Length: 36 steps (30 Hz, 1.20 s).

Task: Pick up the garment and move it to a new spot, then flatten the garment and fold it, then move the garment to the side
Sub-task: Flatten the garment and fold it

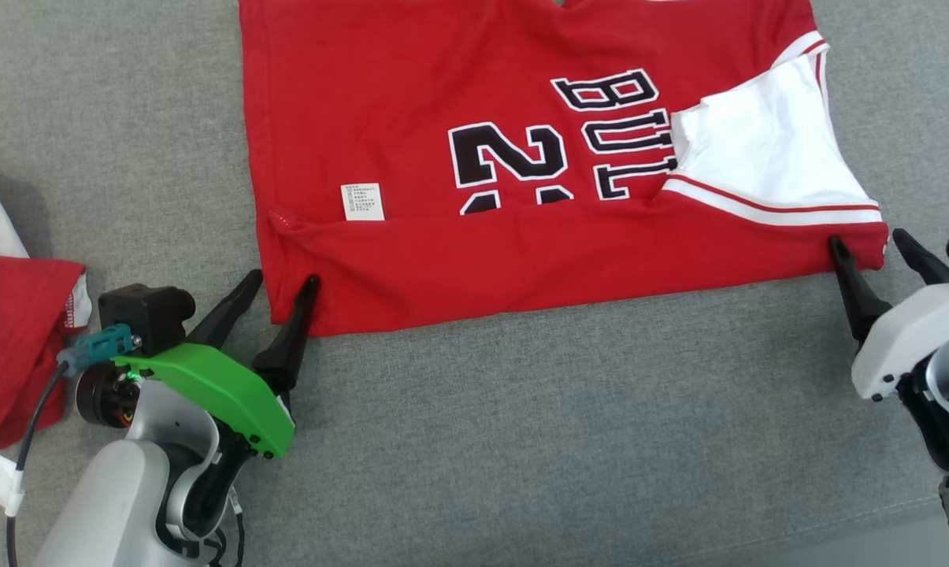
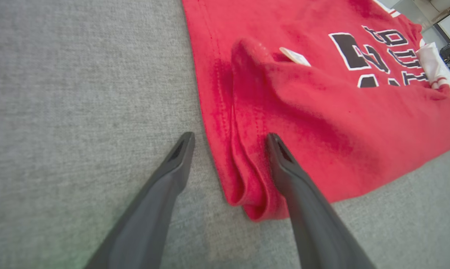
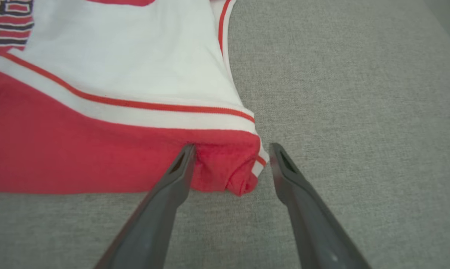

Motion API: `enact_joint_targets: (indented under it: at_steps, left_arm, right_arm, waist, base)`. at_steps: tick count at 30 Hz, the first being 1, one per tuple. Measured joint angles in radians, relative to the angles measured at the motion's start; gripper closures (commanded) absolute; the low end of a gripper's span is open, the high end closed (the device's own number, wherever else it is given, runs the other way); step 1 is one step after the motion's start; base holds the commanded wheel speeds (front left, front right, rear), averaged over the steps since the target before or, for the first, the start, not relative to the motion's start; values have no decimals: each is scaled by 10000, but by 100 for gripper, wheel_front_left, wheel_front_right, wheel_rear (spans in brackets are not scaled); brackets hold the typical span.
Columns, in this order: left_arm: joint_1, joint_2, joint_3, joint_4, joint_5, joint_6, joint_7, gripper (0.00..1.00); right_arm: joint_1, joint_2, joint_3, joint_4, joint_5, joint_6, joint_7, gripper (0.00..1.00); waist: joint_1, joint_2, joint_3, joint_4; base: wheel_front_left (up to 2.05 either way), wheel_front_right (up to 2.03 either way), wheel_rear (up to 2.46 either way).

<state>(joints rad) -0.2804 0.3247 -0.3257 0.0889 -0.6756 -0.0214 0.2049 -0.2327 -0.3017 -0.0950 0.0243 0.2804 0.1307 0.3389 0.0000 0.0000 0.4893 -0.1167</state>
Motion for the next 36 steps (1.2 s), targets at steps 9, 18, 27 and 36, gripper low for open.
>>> enact_joint_targets:
  at_steps: [9, 18, 27, 36]
  left_arm:
    - [-186, -94, -339, 190, -385, -320, 499, 100]
    - [1674, 454, -307, -1258, -1244, -384, 1266, 100]
    - [3523, 621, -596, -2865, -1390, 238, 1634, 0]
    - [2264, 1475, -19, -4042, 17, 959, 1812, 0]
  right_arm:
    - [-586, 8, 336, 1246, 560, -6, 127, 100]
    - [495, -1442, 502, 453, 2638, 12, 1206, 100]
    - [1821, -2387, 426, -199, 3196, 10, 2406, 0]
    - [785, -3114, -48, -2523, 3313, 0, 2679, 0]
  waist:
    - [0, 0, 71, 152]
    - [0, 0, -859, 118]
    - [0, 0, -1029, -8]
    - [0, 0, -367, 79]
  base:
    - [0, 0, 0]
    - [0, 0, 0]
    - [0, 0, 0]
    - [0, 0, 0]
